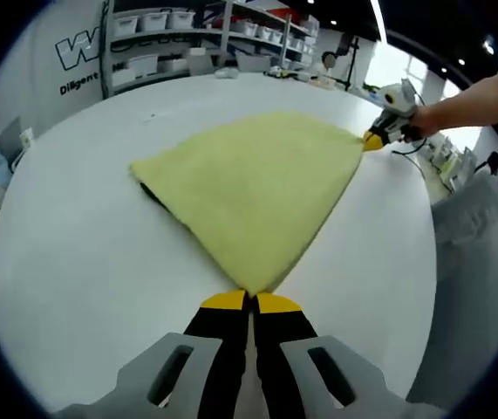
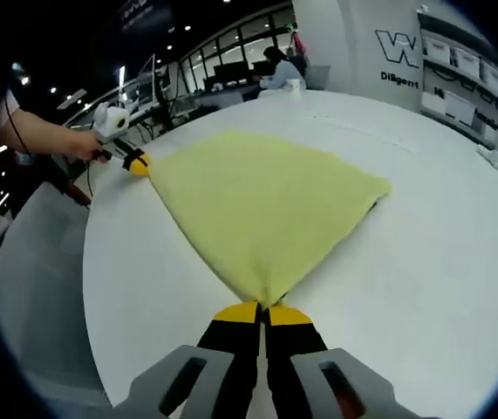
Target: Fold the garment on the visible template until the final outline fits inside the template.
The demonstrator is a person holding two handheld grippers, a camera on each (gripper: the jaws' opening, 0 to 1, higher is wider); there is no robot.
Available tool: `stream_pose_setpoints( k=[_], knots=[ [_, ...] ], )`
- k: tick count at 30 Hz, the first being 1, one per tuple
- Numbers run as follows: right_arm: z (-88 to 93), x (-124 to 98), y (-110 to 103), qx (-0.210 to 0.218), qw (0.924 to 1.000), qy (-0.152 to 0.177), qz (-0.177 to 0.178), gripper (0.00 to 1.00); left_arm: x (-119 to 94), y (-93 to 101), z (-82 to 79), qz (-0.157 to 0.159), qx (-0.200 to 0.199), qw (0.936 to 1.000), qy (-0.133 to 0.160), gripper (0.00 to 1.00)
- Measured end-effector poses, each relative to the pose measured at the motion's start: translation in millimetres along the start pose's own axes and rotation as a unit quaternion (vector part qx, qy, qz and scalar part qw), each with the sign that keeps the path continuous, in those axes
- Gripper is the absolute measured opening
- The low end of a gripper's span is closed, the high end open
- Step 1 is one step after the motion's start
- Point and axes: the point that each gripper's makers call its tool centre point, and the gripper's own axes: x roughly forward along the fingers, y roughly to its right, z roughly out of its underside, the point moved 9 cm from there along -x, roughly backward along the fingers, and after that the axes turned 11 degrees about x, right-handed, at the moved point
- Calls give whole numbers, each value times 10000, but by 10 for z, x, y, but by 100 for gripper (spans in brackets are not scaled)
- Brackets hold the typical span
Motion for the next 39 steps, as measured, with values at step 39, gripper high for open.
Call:
stream_pose_setpoints(
  k=[39],
  knots=[
    [-692,1188,-1306,-816,9936,561,-542,0,730,683,-875,257,479,9975,454,4]
  ],
)
